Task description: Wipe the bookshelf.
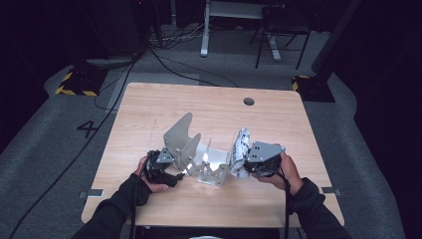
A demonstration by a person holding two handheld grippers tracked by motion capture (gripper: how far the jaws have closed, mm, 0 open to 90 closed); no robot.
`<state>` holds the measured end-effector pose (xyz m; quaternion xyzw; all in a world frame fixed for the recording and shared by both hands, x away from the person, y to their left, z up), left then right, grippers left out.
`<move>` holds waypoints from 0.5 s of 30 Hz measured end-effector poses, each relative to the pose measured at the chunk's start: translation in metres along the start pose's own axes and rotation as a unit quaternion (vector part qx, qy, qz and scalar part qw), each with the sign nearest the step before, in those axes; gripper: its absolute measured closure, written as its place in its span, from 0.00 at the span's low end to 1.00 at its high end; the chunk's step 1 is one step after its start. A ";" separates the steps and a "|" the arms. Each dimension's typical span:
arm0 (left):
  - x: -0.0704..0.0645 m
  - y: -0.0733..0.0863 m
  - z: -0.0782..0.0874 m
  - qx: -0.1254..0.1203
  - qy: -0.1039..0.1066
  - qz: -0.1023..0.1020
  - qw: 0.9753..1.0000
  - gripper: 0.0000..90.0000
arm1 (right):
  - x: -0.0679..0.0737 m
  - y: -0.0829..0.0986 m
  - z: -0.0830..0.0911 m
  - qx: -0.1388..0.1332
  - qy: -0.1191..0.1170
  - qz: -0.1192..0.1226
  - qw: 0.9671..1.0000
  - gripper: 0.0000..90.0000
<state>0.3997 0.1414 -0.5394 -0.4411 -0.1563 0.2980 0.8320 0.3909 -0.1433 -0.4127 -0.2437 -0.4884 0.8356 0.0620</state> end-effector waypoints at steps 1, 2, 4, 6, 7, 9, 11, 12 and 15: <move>0.000 0.000 0.000 0.000 0.000 0.000 1.000 0.19 | -0.006 0.001 -0.002 0.002 0.009 -0.005 1.000 0.81; 0.000 0.000 0.000 0.000 0.000 0.000 1.000 0.19 | -0.011 0.003 -0.005 0.003 0.018 -0.009 1.000 0.81; 0.000 0.000 0.000 0.000 0.000 0.000 1.000 0.19 | -0.019 0.006 -0.010 0.009 0.032 -0.013 0.999 0.81; 0.000 0.000 0.000 0.000 0.000 0.000 1.000 0.19 | -0.027 0.011 -0.016 0.012 0.038 -0.024 0.999 0.81; 0.000 0.000 0.000 0.000 0.000 0.000 1.000 0.19 | -0.030 0.014 -0.019 0.017 0.043 -0.025 0.999 0.81; 0.000 0.000 0.000 0.000 0.000 0.000 1.000 0.19 | -0.036 0.022 -0.027 0.025 0.047 -0.038 0.998 0.81; 0.000 0.000 0.000 0.000 0.000 0.000 1.000 0.19 | -0.039 0.030 -0.035 0.033 0.048 -0.046 0.997 0.81; 0.000 0.000 0.000 0.000 0.000 0.000 1.000 0.19 | -0.039 0.035 -0.038 0.040 0.047 -0.046 0.997 0.81; 0.000 0.000 0.000 0.000 0.001 0.000 1.000 0.19 | -0.037 0.053 -0.051 0.069 0.041 -0.055 0.995 0.81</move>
Point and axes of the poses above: each handheld gripper's, and its own axes: z roughly backward along the jaws, y roughly out of its underside, x roughly to its left, the point moved 5 cm from there along -z, roughly forward along the jaws, and after that the axes turned 12 degrees about -x, right-handed, at the moved point
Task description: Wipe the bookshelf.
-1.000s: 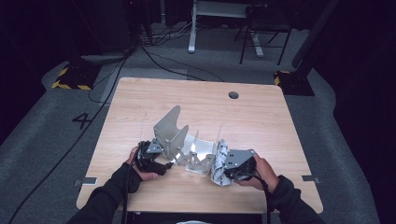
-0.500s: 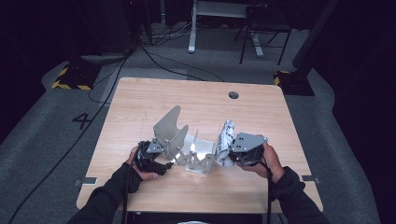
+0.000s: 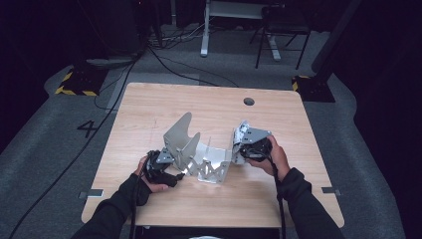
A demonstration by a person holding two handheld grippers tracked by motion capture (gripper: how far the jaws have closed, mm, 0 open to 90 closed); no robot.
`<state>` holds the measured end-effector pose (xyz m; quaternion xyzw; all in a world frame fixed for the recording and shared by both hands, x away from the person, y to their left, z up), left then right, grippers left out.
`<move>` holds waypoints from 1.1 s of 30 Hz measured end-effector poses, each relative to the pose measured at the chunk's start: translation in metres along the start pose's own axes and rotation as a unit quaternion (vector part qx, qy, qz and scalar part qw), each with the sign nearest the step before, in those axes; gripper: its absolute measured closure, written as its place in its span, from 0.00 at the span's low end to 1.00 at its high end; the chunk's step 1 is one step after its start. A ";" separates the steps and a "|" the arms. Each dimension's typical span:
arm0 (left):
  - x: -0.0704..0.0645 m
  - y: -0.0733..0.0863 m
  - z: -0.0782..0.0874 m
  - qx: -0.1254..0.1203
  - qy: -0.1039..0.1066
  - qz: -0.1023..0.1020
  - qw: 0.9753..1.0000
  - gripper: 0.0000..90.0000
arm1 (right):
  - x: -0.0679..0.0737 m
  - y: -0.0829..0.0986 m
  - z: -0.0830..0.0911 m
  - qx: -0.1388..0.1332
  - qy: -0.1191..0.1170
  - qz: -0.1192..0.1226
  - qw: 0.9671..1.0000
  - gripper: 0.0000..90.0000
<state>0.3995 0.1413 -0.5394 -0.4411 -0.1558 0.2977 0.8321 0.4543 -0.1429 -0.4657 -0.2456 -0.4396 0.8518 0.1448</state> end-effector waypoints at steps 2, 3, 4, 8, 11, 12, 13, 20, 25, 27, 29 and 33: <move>0.000 0.000 0.000 0.000 0.000 -0.001 1.000 0.19 | 0.004 0.011 -0.009 0.014 -0.007 -0.004 1.000 0.81; 0.000 0.000 0.000 0.000 0.000 0.000 1.000 0.19 | 0.004 0.011 -0.009 0.014 -0.007 -0.004 1.000 0.81; 0.000 0.000 0.000 0.000 0.000 -0.001 1.000 0.19 | 0.006 0.015 -0.012 0.020 -0.011 -0.008 1.000 0.81; 0.000 0.000 0.000 0.000 0.000 0.000 1.000 0.19 | 0.017 0.029 -0.021 0.045 -0.028 -0.003 0.999 0.81; 0.000 0.000 0.000 0.000 0.000 -0.001 1.000 0.19 | 0.029 0.032 -0.019 0.054 -0.043 0.007 0.998 0.81; 0.000 0.000 0.000 0.000 0.000 -0.001 1.000 0.19 | 0.032 0.032 -0.017 0.054 -0.046 0.007 0.997 0.81; 0.000 0.000 0.000 0.000 0.000 -0.001 1.000 0.19 | 0.036 0.032 -0.014 0.050 -0.053 0.009 0.997 0.81; 0.000 0.000 0.000 0.000 0.000 0.000 1.000 0.19 | 0.062 0.021 0.012 0.023 -0.087 0.022 0.996 0.81; 0.000 0.000 0.000 0.000 0.000 0.000 1.000 0.19 | 0.068 0.002 0.033 -0.005 -0.084 0.041 0.996 0.81; 0.000 0.000 0.000 0.001 -0.002 0.002 1.000 0.18 | 0.066 -0.011 0.042 -0.020 -0.073 0.049 0.996 0.81; 0.001 0.000 0.000 0.001 -0.003 0.002 1.000 0.18 | 0.062 -0.023 0.050 -0.036 -0.065 0.049 0.996 0.81; 0.001 0.000 0.000 0.001 -0.003 0.002 1.000 0.18 | 0.053 -0.034 0.058 -0.053 -0.046 0.056 0.996 0.81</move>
Point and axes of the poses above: each handheld gripper's, and its own axes: z roughly backward along the jaws, y roughly out of its underside, x roughly to its left, the point moved 5 cm from there along -z, roughly forward along the jaws, and after that the axes turned 12 degrees about -x, right-handed, at the moved point
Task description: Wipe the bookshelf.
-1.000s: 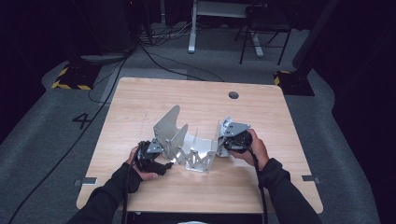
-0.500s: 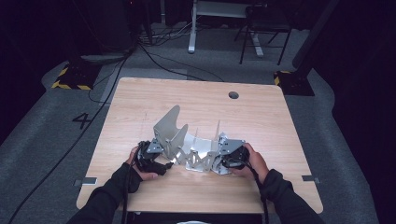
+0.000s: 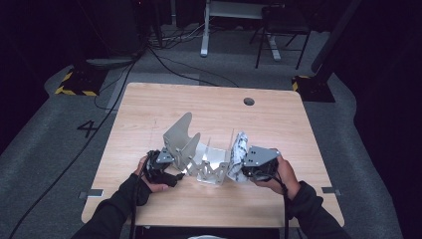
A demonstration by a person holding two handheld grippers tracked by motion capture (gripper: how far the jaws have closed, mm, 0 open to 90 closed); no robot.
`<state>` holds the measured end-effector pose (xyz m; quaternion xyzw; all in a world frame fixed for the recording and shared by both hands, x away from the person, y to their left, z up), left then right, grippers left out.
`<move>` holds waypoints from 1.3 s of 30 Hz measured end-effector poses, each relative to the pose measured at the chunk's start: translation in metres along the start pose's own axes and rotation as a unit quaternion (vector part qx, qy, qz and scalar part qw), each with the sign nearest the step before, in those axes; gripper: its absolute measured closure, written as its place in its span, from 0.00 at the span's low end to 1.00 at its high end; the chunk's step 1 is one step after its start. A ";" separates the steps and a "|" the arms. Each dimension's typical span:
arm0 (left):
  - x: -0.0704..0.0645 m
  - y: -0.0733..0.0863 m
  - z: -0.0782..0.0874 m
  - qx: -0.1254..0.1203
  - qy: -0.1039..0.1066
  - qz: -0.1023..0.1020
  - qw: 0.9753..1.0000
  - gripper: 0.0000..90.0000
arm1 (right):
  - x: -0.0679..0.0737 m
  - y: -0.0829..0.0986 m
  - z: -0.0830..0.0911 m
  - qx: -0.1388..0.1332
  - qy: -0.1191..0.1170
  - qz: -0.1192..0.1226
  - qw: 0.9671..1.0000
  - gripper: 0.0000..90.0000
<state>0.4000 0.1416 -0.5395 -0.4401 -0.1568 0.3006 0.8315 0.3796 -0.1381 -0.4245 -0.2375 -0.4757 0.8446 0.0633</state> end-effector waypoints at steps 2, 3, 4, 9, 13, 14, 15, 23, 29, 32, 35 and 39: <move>0.000 0.000 0.000 0.000 0.000 0.000 1.000 0.18 | -0.010 -0.006 0.002 -0.011 0.010 -0.008 1.000 0.81; 0.000 0.000 0.000 0.000 0.000 0.000 1.000 0.18 | -0.010 -0.006 0.002 -0.011 0.010 -0.008 1.000 0.81; 0.000 0.000 0.000 0.000 0.000 0.000 1.000 0.18 | -0.013 -0.007 0.002 -0.011 0.017 -0.007 1.000 0.81; 0.000 0.000 0.000 0.000 0.000 0.000 1.000 0.18 | -0.034 -0.008 -0.002 -0.016 0.039 -0.027 0.999 0.81; 0.000 0.000 0.000 0.000 0.000 0.000 1.000 0.18 | -0.048 -0.003 -0.009 -0.014 0.054 -0.050 0.997 0.82; 0.000 0.000 0.000 0.000 0.000 0.000 1.000 0.18 | -0.053 0.002 -0.014 -0.005 0.059 -0.053 0.997 0.82; 0.000 0.000 0.000 0.000 0.000 0.000 1.000 0.18 | -0.053 0.002 -0.014 -0.005 0.059 -0.053 0.997 0.82; 0.000 0.000 0.000 0.000 0.000 0.000 1.000 0.18 | -0.060 0.033 -0.041 0.041 0.062 -0.068 0.995 0.82; 0.000 0.000 0.000 0.000 0.000 0.000 1.000 0.18 | -0.049 0.052 -0.054 0.068 0.043 -0.077 0.994 0.82; 0.000 0.000 0.000 0.000 0.000 0.000 1.000 0.18 | -0.039 0.062 -0.059 0.080 0.028 -0.077 0.993 0.82; 0.000 0.000 0.000 0.000 0.000 0.000 1.000 0.18 | -0.028 0.067 -0.061 0.090 0.016 -0.068 0.994 0.82; 0.000 0.000 0.000 0.000 0.000 0.000 1.000 0.18 | -0.016 0.065 -0.056 0.087 0.002 -0.068 0.994 0.81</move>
Point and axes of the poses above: each handheld gripper's, and its own axes: z roughly backward along the jaws, y roughly out of its underside, x roughly to its left, the point moved 5 cm from there along -z, roughly forward along the jaws, and after that the axes turned 12 degrees about -x, right-handed, at the moved point
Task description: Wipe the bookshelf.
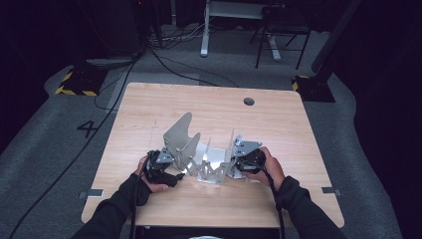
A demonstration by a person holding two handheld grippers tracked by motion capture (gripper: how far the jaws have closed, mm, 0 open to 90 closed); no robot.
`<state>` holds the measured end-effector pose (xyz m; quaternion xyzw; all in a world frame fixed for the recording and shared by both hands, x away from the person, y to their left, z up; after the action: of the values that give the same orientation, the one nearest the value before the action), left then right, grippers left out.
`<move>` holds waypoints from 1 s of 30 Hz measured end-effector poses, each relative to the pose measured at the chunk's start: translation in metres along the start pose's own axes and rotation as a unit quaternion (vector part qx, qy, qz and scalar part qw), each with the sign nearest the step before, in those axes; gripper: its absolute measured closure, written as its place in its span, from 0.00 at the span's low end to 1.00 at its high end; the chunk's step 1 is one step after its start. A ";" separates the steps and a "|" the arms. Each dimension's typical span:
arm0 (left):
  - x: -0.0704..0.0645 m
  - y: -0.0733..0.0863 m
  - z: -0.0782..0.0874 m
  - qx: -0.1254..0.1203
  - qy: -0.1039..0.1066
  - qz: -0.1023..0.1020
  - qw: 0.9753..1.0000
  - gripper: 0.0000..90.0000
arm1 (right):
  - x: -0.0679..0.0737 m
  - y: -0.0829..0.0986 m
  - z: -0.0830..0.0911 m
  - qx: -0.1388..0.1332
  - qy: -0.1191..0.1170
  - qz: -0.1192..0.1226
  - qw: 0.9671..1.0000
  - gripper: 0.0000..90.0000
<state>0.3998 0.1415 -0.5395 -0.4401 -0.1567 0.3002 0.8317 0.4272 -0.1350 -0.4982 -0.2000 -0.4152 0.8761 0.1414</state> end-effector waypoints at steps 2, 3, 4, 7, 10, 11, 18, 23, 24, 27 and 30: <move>0.000 0.000 0.000 0.000 0.000 0.000 1.000 0.18 | 0.008 0.000 0.004 -0.002 -0.010 0.002 1.000 0.81; 0.000 0.000 0.000 0.000 0.000 0.000 1.000 0.18 | 0.012 -0.001 0.006 -0.003 -0.014 0.004 1.000 0.81; 0.000 0.000 0.000 0.000 0.000 0.000 1.000 0.18 | 0.016 -0.001 0.009 -0.006 -0.019 0.007 1.000 0.81; 0.000 0.000 0.000 0.000 -0.001 0.000 1.000 0.18 | 0.029 -0.005 0.019 -0.018 -0.032 0.010 0.999 0.81; 0.000 0.000 0.000 -0.001 -0.001 -0.002 1.000 0.18 | 0.038 -0.011 0.029 -0.030 -0.037 0.025 0.999 0.81; 0.000 0.000 0.000 -0.001 -0.001 -0.002 1.000 0.18 | 0.042 -0.013 0.033 -0.034 -0.039 0.025 0.998 0.81; 0.000 0.000 0.000 -0.001 -0.001 -0.002 1.000 0.18 | 0.061 -0.026 0.057 -0.064 -0.056 0.032 0.996 0.81; 0.000 0.000 0.000 -0.002 -0.001 -0.001 1.000 0.18 | 0.068 -0.042 0.072 -0.089 -0.050 0.052 0.993 0.81; 0.000 0.000 0.000 -0.002 -0.001 -0.001 1.000 0.18 | 0.066 -0.046 0.074 -0.093 -0.046 0.055 0.993 0.81; 0.000 0.000 0.000 -0.002 -0.001 0.000 1.000 0.18 | 0.062 -0.053 0.080 -0.108 -0.036 0.053 0.992 0.81; 0.000 0.000 0.000 -0.001 -0.001 -0.002 1.000 0.18 | 0.057 -0.061 0.089 -0.128 -0.026 0.055 0.990 0.81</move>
<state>0.4003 0.1416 -0.5394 -0.4400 -0.1585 0.2989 0.8318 0.3401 -0.1335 -0.4122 -0.2163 -0.5160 0.8270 0.0560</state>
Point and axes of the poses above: each handheld gripper's, and its own axes: z roughly backward along the jaws, y roughly out of its underside, x roughly to its left, the point moved 5 cm from there along -z, roughly forward along the jaws, and after that the axes turned 12 degrees about -x, right-handed, at the moved point
